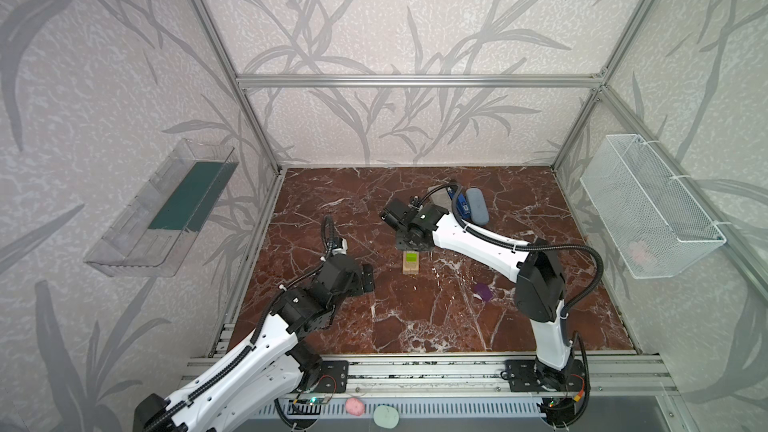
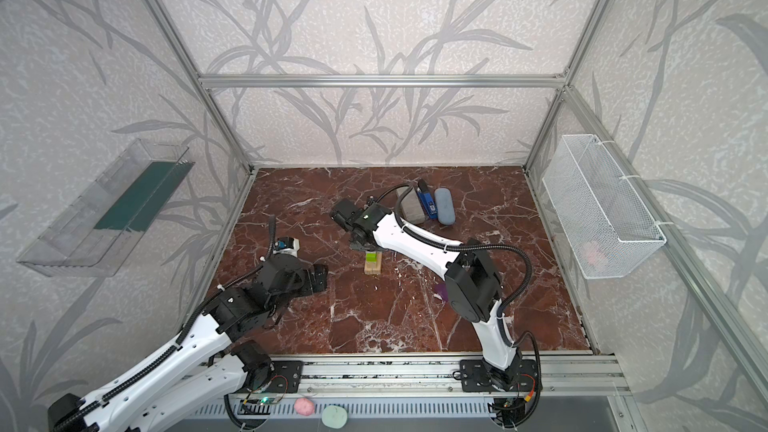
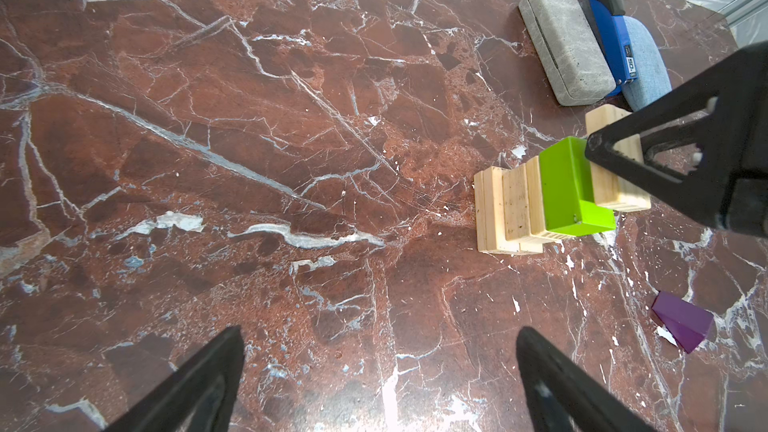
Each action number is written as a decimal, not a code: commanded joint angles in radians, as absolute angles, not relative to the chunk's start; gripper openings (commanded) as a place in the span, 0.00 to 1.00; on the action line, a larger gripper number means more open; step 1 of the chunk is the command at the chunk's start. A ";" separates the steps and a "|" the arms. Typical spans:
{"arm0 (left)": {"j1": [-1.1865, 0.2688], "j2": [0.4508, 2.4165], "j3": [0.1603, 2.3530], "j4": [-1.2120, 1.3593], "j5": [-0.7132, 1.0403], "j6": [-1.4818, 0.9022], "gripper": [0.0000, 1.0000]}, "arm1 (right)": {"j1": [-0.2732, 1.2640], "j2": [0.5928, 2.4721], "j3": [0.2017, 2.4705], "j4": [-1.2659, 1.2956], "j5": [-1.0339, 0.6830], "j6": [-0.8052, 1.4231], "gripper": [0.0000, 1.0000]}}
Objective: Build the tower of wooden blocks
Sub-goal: 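Lower the pine block onto the green block with the right gripper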
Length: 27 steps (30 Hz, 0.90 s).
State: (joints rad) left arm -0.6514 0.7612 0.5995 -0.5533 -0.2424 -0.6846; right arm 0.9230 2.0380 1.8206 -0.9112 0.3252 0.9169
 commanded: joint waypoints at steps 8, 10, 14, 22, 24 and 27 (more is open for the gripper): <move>-0.644 0.762 0.597 -0.558 -0.258 -0.696 1.00 | 0.931 2.060 1.840 -0.936 0.349 0.929 0.31; -0.644 0.762 0.597 -0.560 -0.258 -0.696 1.00 | 0.931 2.059 1.833 -0.936 0.349 0.933 0.32; -0.644 0.762 0.595 -0.557 -0.256 -0.695 1.00 | 0.934 2.066 1.828 -0.930 0.346 0.934 0.32; -0.644 0.764 0.596 -0.555 -0.255 -0.692 1.00 | 0.934 2.066 1.829 -0.931 0.351 0.934 0.35; -0.644 0.764 0.595 -0.554 -0.255 -0.691 1.00 | 0.936 2.068 1.832 -0.932 0.346 0.934 0.35; -0.644 0.763 0.595 -0.557 -0.256 -0.691 1.00 | 0.937 2.070 1.832 -0.932 0.344 0.932 0.36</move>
State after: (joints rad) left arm -0.6502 0.7612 0.5995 -0.5526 -0.2420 -0.6842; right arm 0.9268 2.0483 1.8206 -0.9112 0.3321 0.9245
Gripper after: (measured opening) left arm 0.997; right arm 0.357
